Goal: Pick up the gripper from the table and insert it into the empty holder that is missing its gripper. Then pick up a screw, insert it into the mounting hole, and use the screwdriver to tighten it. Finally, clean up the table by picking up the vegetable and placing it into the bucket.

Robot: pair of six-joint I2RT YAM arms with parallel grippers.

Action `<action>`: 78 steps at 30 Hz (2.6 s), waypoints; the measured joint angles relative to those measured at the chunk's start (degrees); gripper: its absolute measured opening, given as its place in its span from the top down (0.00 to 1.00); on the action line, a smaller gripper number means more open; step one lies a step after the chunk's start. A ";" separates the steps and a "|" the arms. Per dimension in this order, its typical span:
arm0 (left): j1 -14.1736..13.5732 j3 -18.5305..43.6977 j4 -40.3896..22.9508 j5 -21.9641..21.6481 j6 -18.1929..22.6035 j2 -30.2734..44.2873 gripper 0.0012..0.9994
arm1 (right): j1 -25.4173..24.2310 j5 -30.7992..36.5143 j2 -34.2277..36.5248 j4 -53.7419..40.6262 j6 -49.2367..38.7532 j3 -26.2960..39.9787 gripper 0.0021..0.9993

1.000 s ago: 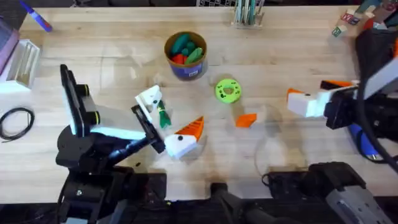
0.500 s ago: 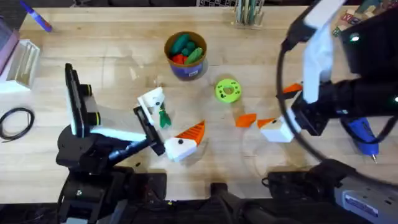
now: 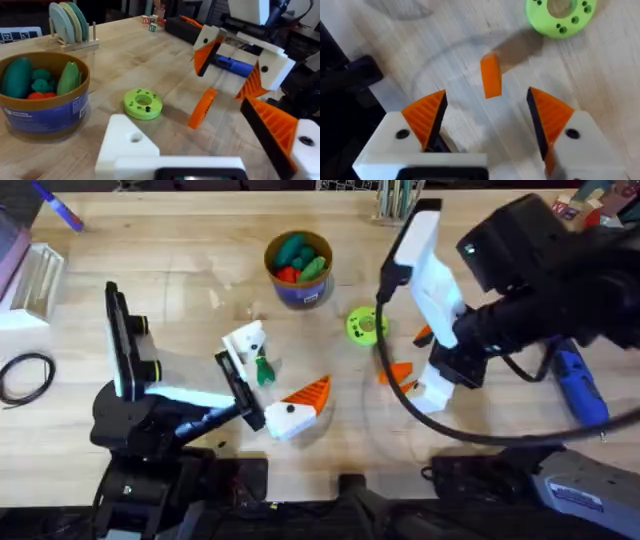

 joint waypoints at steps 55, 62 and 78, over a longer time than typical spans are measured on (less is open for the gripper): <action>0.00 0.00 -0.02 0.20 0.01 0.00 0.01 | -4.96 -43.16 16.53 35.82 57.36 1.53 0.99; 0.00 0.00 -0.02 0.22 -0.01 -0.01 0.01 | -4.96 -60.81 27.10 41.28 64.64 1.53 0.99; 0.00 0.00 -0.02 0.26 0.01 -0.01 0.01 | -4.07 -65.82 28.14 50.27 70.68 1.53 0.99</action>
